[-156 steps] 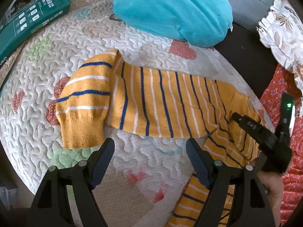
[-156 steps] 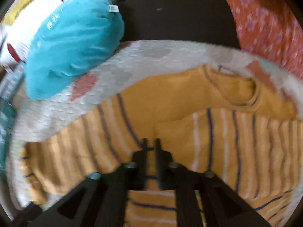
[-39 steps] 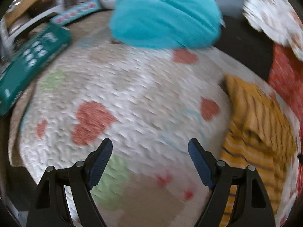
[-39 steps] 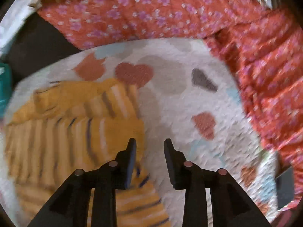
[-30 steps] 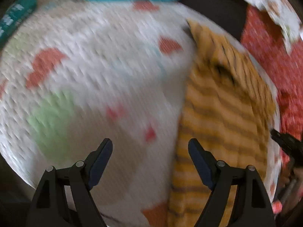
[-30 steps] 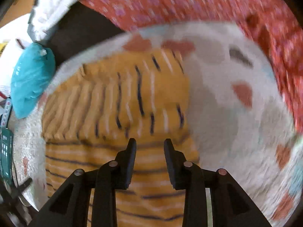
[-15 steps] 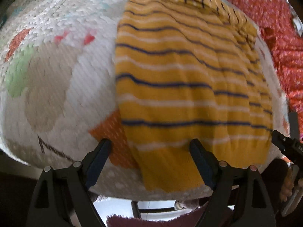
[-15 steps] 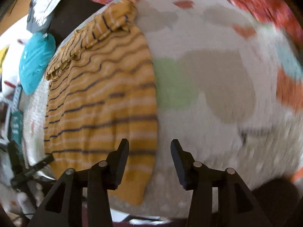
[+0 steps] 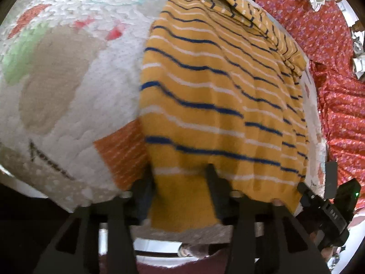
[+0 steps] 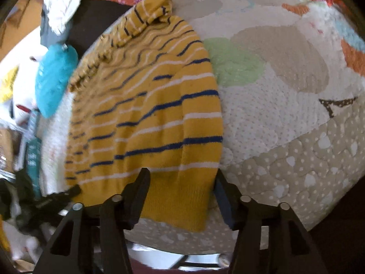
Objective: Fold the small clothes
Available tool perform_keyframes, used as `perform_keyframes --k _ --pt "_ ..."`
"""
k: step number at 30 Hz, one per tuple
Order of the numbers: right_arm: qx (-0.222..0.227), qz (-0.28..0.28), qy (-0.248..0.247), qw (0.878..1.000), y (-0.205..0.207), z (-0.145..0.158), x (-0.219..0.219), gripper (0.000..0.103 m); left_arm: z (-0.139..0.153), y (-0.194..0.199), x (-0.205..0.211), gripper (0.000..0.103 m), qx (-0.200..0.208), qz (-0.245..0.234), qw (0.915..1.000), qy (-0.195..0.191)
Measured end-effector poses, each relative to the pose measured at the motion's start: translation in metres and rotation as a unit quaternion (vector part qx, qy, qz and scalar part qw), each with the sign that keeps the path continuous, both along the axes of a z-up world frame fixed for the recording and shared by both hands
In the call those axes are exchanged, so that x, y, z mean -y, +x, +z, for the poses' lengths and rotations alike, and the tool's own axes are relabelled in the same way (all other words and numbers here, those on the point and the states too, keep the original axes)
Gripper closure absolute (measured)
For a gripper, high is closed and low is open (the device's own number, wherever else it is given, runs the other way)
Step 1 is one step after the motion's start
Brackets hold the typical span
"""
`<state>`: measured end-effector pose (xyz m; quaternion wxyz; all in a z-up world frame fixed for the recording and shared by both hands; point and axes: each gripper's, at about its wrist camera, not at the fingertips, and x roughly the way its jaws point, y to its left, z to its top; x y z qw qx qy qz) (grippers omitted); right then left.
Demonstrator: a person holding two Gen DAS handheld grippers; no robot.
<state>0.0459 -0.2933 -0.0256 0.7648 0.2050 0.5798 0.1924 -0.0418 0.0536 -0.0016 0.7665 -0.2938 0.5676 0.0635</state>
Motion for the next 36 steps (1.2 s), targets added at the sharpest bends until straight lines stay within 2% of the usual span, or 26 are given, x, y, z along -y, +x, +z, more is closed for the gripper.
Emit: perform_keyframes --k 1,2,3,4,5,6,7,9,16,23,27,32,36 --pt "-0.002 0.004 0.004 1.0 0.002 -0.001 -0.003 0.053 0.0 0.005 0.002 0.03 0.002 0.001 1.0 -0.006" --pt "-0.002 0.007 0.002 1.0 0.005 -0.002 -0.007 0.053 -0.001 0.01 0.007 0.027 0.002 0.006 1.0 -0.007" --pt "0.0 0.009 0.001 1.0 0.007 -0.002 -0.013 0.054 -0.003 0.014 0.011 0.027 -0.001 0.008 1.0 -0.001" --pt "0.002 0.009 -0.006 1.0 0.01 -0.004 -0.02 0.055 -0.002 0.015 0.015 0.033 -0.01 0.001 0.9998 0.015" --pt "0.005 0.006 -0.017 1.0 0.011 -0.005 -0.024 0.061 0.0 0.015 0.019 0.047 -0.016 -0.006 0.9993 0.032" --pt "0.006 0.005 -0.025 1.0 0.012 -0.004 -0.027 0.078 0.003 0.014 0.021 0.082 -0.025 -0.016 0.9974 0.065" --pt "0.001 0.01 -0.022 1.0 0.013 -0.004 -0.029 0.087 0.005 0.011 0.021 0.095 -0.024 -0.022 0.9974 0.064" --pt "-0.01 0.018 -0.011 1.0 0.011 -0.002 -0.029 0.091 0.008 0.007 0.013 0.095 -0.025 -0.01 0.999 0.036" --pt "-0.048 0.046 0.014 0.998 -0.009 0.008 -0.016 0.093 0.023 0.0 0.012 0.095 -0.02 -0.01 0.9992 0.032" --pt "-0.077 0.094 -0.018 0.992 -0.049 0.01 -0.006 0.093 0.025 -0.015 0.009 0.095 -0.038 -0.009 0.9992 -0.006" --pt "-0.096 0.088 -0.009 0.991 -0.069 0.004 0.01 0.093 0.032 -0.037 0.007 0.095 -0.031 0.002 0.9994 -0.013" --pt "-0.074 0.081 0.033 0.993 -0.052 0.023 0.014 0.093 0.057 -0.017 0.005 0.095 0.004 0.001 1.0 -0.006" --pt "-0.035 0.074 0.069 0.994 -0.011 0.05 -0.005 0.093 0.078 0.03 0.004 0.095 0.035 0.003 0.9994 0.009"
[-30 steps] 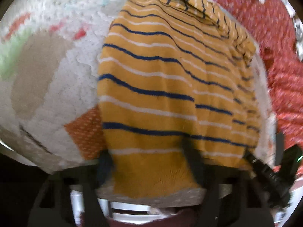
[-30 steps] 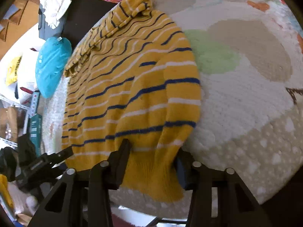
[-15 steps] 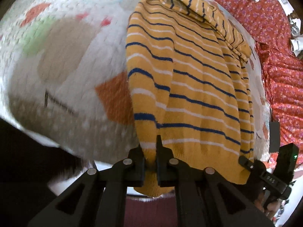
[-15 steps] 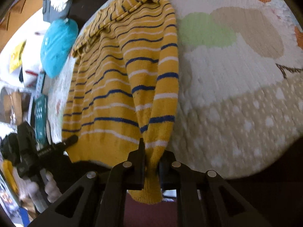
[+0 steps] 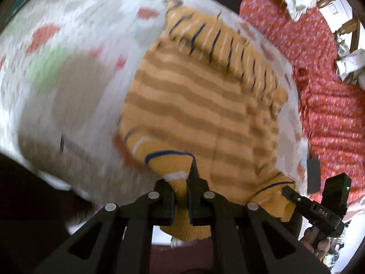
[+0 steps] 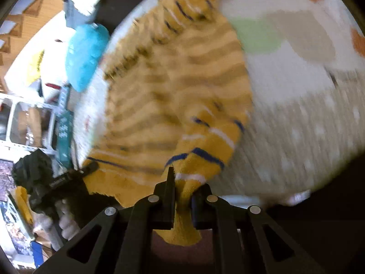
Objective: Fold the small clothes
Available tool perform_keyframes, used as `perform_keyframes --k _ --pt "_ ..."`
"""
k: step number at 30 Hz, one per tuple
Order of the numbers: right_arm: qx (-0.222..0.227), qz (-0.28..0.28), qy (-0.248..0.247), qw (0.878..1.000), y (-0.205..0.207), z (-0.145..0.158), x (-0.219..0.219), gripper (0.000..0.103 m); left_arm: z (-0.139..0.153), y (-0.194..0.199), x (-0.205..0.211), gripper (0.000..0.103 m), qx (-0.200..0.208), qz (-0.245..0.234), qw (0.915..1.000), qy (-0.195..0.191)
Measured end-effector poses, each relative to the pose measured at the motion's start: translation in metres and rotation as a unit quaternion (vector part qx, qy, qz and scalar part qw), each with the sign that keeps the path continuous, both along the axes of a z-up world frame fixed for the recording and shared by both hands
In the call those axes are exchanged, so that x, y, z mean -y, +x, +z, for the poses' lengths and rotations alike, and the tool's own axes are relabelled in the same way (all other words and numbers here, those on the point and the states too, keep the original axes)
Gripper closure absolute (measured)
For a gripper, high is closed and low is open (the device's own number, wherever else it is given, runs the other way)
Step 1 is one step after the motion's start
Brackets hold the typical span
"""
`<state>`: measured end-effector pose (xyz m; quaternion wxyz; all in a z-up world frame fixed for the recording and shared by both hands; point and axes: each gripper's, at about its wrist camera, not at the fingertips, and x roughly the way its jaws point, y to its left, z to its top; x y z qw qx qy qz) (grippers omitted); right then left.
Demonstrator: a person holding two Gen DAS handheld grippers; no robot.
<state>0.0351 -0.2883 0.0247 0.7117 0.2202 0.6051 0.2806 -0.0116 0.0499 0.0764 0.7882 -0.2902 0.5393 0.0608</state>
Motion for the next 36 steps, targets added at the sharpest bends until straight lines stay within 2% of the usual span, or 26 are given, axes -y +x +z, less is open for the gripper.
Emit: perform_keyframes --k 3,9,13,20,22,26,27,30,32,34,36 --pt "0.025 -0.021 0.01 0.999 0.036 0.016 -0.014 0.093 0.014 0.033 -0.007 0.095 0.024 0.008 0.9994 0.023" --pt "0.047 -0.066 0.023 0.996 0.115 0.028 -0.033 0.093 0.017 0.117 -0.029 0.095 0.033 0.024 0.999 0.017" --pt "0.037 -0.097 0.028 0.994 0.172 0.023 -0.042 0.093 0.012 0.163 -0.042 0.095 0.031 0.029 0.9989 0.018" --pt "0.001 -0.132 0.04 0.99 0.251 -0.01 -0.059 0.092 -0.015 0.229 -0.064 0.095 0.013 0.034 0.9993 -0.012" --pt "-0.007 -0.142 0.055 0.988 0.267 -0.02 -0.061 0.089 -0.024 0.243 -0.069 0.094 0.009 0.035 0.9992 -0.019" --pt "-0.003 -0.187 0.083 0.979 0.287 -0.027 -0.05 0.085 -0.038 0.261 -0.09 0.093 0.008 0.067 0.9943 -0.083" --pt "-0.001 -0.197 0.076 0.977 0.292 -0.028 -0.048 0.082 -0.042 0.265 -0.099 0.093 0.008 0.081 0.9916 -0.101" --pt "0.031 -0.22 0.017 0.975 0.304 -0.022 -0.044 0.073 -0.044 0.269 -0.112 0.092 0.007 0.101 0.9867 -0.127" --pt "0.055 -0.214 -0.019 0.975 0.308 -0.012 -0.044 0.064 -0.038 0.268 -0.118 0.09 0.013 0.106 0.9853 -0.133" --pt "0.089 -0.198 -0.045 0.975 0.306 0.005 -0.044 0.064 -0.033 0.266 -0.122 0.086 0.022 0.103 0.984 -0.143" --pt "0.122 -0.178 -0.074 0.974 0.3 0.019 -0.049 0.057 -0.027 0.264 -0.127 0.083 0.031 0.101 0.9825 -0.153"
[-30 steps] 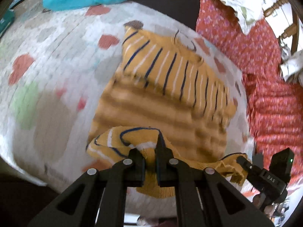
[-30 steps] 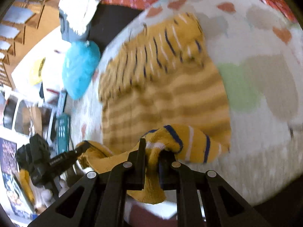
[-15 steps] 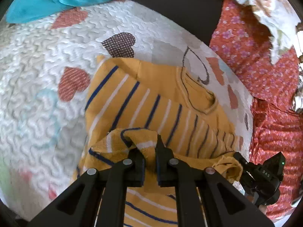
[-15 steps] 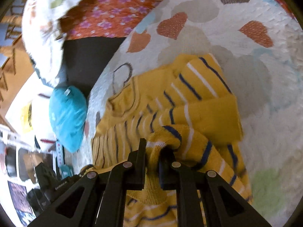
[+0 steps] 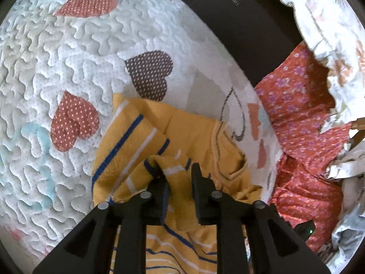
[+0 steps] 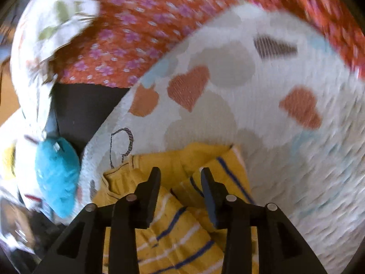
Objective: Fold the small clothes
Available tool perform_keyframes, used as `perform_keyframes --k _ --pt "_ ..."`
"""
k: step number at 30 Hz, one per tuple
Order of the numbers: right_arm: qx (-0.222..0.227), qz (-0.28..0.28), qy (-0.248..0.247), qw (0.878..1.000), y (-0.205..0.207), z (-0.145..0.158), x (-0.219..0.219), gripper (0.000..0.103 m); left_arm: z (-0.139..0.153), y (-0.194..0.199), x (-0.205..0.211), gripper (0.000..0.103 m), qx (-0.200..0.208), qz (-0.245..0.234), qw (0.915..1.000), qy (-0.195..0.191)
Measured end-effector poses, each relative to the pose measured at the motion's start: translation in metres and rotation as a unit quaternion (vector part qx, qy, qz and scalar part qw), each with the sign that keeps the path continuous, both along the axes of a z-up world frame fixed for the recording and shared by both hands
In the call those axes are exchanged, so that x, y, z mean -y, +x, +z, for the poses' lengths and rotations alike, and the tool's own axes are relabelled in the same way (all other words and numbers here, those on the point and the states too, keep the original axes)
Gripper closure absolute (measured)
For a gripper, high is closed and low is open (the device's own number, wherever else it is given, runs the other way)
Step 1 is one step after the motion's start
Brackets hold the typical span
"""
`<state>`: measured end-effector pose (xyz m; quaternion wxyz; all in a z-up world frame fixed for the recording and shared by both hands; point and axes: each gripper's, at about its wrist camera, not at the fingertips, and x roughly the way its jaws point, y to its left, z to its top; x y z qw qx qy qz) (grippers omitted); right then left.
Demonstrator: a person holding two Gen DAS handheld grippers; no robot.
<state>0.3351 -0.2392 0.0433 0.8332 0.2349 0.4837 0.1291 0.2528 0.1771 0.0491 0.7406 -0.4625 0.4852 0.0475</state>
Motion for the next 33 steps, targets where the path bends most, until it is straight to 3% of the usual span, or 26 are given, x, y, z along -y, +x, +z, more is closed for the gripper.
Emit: perform_keyframes --k 2,4,6,8,11,15,19,23,26,28,30,33 --pt "0.021 0.032 -0.034 0.999 -0.01 0.012 -0.014 0.056 0.005 -0.001 -0.006 0.079 0.011 0.003 0.9999 -0.011" --pt "0.034 0.067 -0.045 0.996 -0.022 0.018 -0.031 0.056 0.016 -0.006 -0.017 0.064 0.037 0.009 0.999 -0.026" --pt "0.039 0.108 -0.047 0.992 -0.033 0.022 -0.054 0.056 0.03 -0.013 -0.032 0.056 0.063 0.015 0.9974 -0.032" --pt "0.041 0.151 -0.045 0.987 -0.042 0.025 -0.084 0.056 0.041 -0.021 -0.046 0.054 0.075 0.025 0.9962 -0.036" --pt "0.034 0.217 -0.032 0.975 -0.056 0.023 -0.13 0.056 0.054 -0.047 -0.06 0.049 0.068 0.045 0.9966 0.002" --pt "0.02 0.295 -0.036 0.955 -0.07 0.008 -0.201 0.058 0.046 -0.087 -0.049 0.048 0.031 0.048 0.9926 0.108" --pt "-0.018 0.308 -0.071 0.948 -0.058 -0.022 -0.26 0.058 0.015 -0.092 -0.039 0.049 -0.008 0.017 0.9907 0.135" --pt "-0.037 0.279 -0.124 0.952 -0.033 -0.045 -0.303 0.058 0.006 -0.092 -0.036 0.049 -0.012 0.006 0.9874 0.158" --pt "-0.013 0.283 -0.112 0.952 -0.033 -0.032 -0.309 0.058 0.006 -0.088 -0.029 0.049 -0.015 -0.013 0.9811 0.193" --pt "0.005 0.289 -0.072 0.955 -0.038 -0.012 -0.293 0.058 0.002 -0.083 -0.026 0.049 -0.019 -0.021 0.9817 0.188" --pt "0.037 0.279 -0.067 0.957 -0.047 0.008 -0.257 0.058 0.001 -0.08 -0.023 0.049 -0.017 -0.029 0.9841 0.174" --pt "0.094 0.245 -0.167 0.95 -0.054 0.024 -0.197 0.054 0.001 -0.078 -0.015 0.049 -0.014 -0.041 0.983 0.179"
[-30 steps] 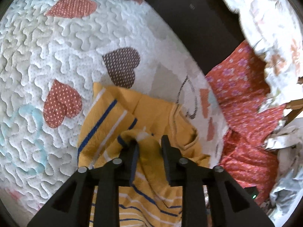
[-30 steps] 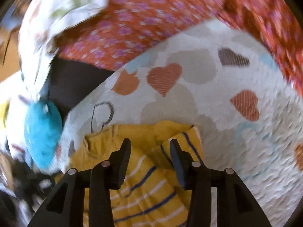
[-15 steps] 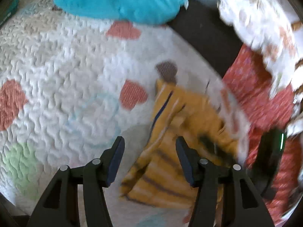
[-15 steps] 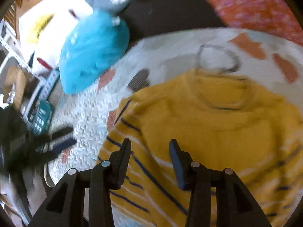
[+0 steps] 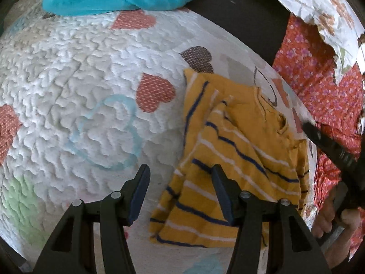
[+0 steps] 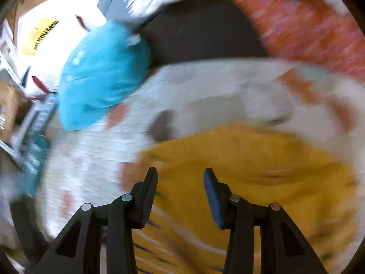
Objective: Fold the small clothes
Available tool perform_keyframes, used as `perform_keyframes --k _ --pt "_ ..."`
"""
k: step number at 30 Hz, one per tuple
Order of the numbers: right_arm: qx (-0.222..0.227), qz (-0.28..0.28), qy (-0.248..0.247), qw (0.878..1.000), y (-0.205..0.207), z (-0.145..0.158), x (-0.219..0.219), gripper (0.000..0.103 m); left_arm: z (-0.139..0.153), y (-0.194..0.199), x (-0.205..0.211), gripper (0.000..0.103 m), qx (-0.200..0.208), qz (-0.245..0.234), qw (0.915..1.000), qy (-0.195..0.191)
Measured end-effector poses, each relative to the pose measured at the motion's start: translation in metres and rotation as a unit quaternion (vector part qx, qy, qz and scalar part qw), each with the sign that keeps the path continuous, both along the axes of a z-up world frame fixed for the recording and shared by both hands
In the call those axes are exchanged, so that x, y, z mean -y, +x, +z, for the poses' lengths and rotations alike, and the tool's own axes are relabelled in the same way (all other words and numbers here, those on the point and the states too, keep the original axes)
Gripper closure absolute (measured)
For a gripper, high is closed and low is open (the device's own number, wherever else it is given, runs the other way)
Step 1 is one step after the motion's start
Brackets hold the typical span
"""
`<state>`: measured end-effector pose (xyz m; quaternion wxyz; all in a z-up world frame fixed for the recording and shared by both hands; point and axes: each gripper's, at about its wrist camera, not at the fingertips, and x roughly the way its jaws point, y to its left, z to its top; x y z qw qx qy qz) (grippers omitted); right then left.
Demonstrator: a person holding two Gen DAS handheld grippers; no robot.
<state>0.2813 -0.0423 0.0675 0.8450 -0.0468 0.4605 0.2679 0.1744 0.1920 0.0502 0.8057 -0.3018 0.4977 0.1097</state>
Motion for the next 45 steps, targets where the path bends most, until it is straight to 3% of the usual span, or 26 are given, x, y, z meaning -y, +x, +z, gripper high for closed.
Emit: perform_keyframes --k 2,3,6,8,9,10,11,17,22,24,26,29,31,33,35,37,40,42,44,45 --pt "0.048 -0.023 -0.083 0.995 0.001 -0.004 0.035 0.049 0.0 0.004 0.008 0.049 -0.001 -0.01 0.9999 0.009" --pt "0.046 -0.038 -0.112 0.992 0.004 -0.013 0.057 0.049 -0.001 0.005 0.012 0.049 -0.004 -0.016 0.9998 0.013" --pt "0.01 -0.068 -0.124 0.99 0.014 -0.037 0.09 0.049 -0.01 0.013 0.022 0.048 -0.021 -0.025 0.999 0.029" --pt "-0.014 -0.076 -0.095 0.993 0.017 -0.05 0.103 0.049 -0.016 0.014 0.025 0.048 -0.03 -0.023 0.9985 0.039" --pt "-0.026 -0.078 -0.082 0.993 0.019 -0.055 0.104 0.052 -0.02 0.015 0.026 0.047 -0.034 -0.022 0.9984 0.04" --pt "-0.036 -0.082 -0.077 0.993 0.02 -0.057 0.105 0.064 -0.022 0.015 0.026 0.047 -0.036 -0.021 0.9984 0.039" --pt "-0.051 -0.088 -0.076 0.992 0.023 -0.06 0.107 0.095 -0.023 0.015 0.026 0.046 -0.038 -0.021 0.9983 0.038" --pt "-0.007 -0.168 -0.124 0.978 0.045 -0.048 0.121 0.096 -0.03 0.019 0.025 0.043 -0.044 -0.018 0.9985 0.028" --pt "-0.026 -0.186 -0.174 0.967 0.069 -0.073 0.126 0.095 -0.033 0.022 0.026 0.039 -0.048 -0.014 0.9986 0.019" --pt "-0.022 -0.181 -0.156 0.971 0.068 -0.068 0.128 0.092 -0.03 0.023 0.026 0.039 -0.05 -0.014 0.9985 0.02" --pt "-0.023 -0.178 -0.108 0.978 0.06 -0.049 0.137 0.086 -0.021 0.019 0.025 0.04 -0.048 -0.01 0.9985 0.026" --pt "-0.008 -0.185 -0.05 0.981 0.038 -0.019 0.153 0.073 0.004 0.012 0.028 0.041 -0.018 -0.006 0.998 0.06" --pt "-0.012 -0.171 -0.035 0.985 0.019 -0.005 0.162 0.073 0.022 0.011 0.04 0.041 0.014 -0.019 0.9964 0.082" --pt "-0.021 -0.15 -0.016 0.988 0.002 -0.001 0.164 0.073 0.026 0.017 0.052 0.041 0.03 -0.044 0.9954 0.08" --pt "-0.062 -0.12 0.033 0.99 -0.019 -0.011 0.16 0.073 0.018 0.028 0.069 0.041 0.022 -0.076 0.9941 0.074" --pt "-0.113 -0.103 0.073 0.986 -0.033 -0.033 0.157 0.073 -0.001 0.039 0.08 0.041 -0.011 -0.085 0.9918 0.095" --pt "-0.141 -0.112 0.04 0.983 -0.046 -0.072 0.157 0.073 -0.019 0.047 0.083 0.038 -0.053 -0.083 0.9827 0.157" --pt "-0.12 -0.134 -0.007 0.984 -0.048 -0.086 0.168 0.083 -0.019 0.043 0.074 0.036 -0.064 -0.068 0.979 0.181" --pt "-0.121 -0.154 0.007 0.981 -0.048 -0.086 0.189 0.101 -0.014 0.031 0.057 0.036 -0.058 -0.048 0.9854 0.153" --pt "-0.125 -0.167 0.026 0.978 -0.049 -0.08 0.199 0.101 -0.01 0.025 0.044 0.036 -0.052 -0.028 0.9897 0.13"
